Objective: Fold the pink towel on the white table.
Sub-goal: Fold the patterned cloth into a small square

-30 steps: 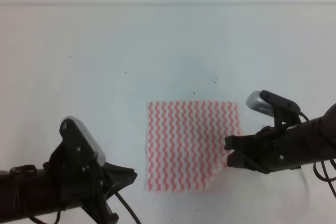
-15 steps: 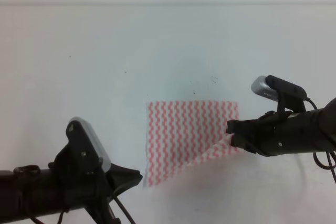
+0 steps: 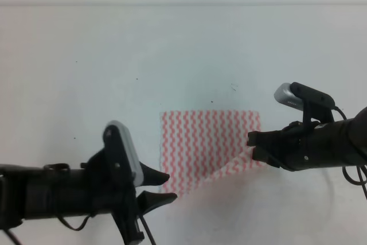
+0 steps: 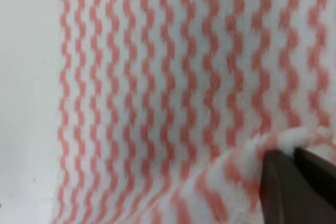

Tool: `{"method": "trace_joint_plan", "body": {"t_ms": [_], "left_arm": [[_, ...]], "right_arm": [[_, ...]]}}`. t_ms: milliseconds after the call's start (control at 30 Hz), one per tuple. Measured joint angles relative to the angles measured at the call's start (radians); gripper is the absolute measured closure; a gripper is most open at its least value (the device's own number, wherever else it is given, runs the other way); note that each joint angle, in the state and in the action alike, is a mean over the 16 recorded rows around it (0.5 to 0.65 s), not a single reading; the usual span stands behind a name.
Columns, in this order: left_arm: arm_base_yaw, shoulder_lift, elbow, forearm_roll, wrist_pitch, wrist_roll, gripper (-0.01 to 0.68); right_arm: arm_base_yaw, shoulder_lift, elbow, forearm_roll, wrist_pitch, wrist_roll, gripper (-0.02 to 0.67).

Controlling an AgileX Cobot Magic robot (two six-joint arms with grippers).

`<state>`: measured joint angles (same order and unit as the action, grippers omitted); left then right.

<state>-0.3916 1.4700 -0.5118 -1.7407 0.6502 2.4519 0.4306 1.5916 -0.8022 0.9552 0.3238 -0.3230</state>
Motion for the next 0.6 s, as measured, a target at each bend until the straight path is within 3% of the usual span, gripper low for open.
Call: {"method": "trace_joint_plan", "body": {"t_ms": [600], "left_arm": [[-0.038,0.172,-0.047,-0.004,-0.143,0.286,0.646]], "right_arm": [[0.000,0.001,0.000,-0.004,-0.005,0.000,0.651]]}}
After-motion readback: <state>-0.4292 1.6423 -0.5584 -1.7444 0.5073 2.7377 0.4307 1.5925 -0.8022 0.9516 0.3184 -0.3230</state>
